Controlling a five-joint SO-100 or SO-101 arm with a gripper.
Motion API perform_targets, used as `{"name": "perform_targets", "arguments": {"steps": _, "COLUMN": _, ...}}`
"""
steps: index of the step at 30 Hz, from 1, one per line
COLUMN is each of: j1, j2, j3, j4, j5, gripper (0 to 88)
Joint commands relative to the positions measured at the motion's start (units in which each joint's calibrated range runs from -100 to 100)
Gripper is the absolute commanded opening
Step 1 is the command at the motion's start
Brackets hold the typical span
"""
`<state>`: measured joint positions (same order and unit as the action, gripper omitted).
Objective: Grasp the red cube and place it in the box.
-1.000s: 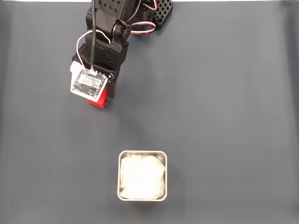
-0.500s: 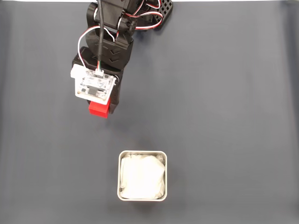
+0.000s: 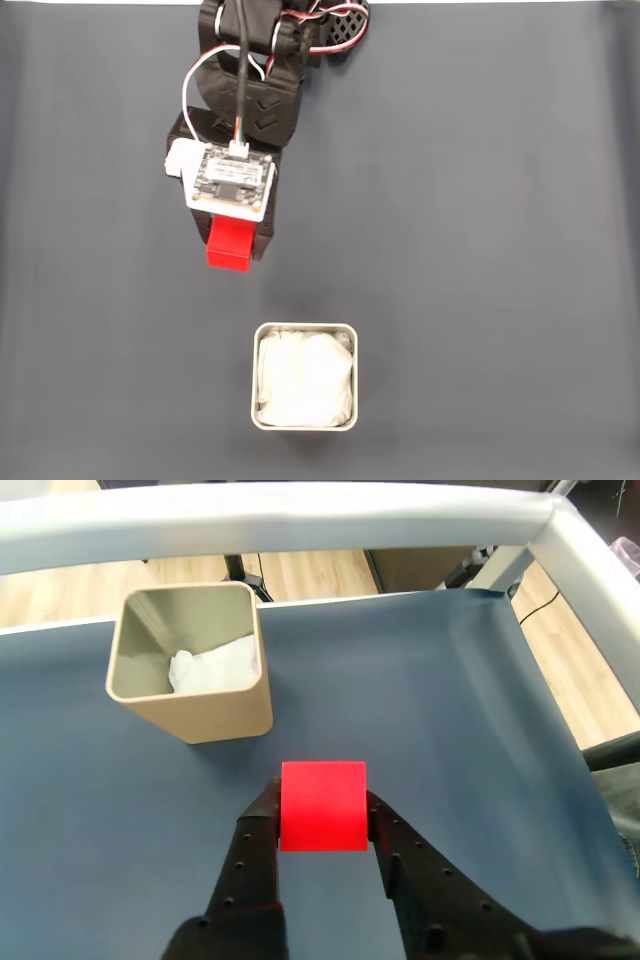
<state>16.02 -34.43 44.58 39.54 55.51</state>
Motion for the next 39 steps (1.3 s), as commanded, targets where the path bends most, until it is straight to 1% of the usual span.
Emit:
{"name": "perform_targets", "arguments": {"steps": 1, "j1": -1.7, "j2": -0.1, "j3": -5.8, "j4": 0.8, "j5": -0.8, "gripper": 0.0}}
{"name": "perform_targets", "arguments": {"steps": 22, "j1": -7.6, "j2": 12.8, "j3": -25.2, "j4": 1.4, "j5": -0.6, "gripper": 0.1}}
{"name": "perform_targets", "arguments": {"steps": 39, "j1": -10.8, "j2": 21.4, "j3": -34.4, "j4": 1.4, "j5": -0.7, "gripper": 0.0}}
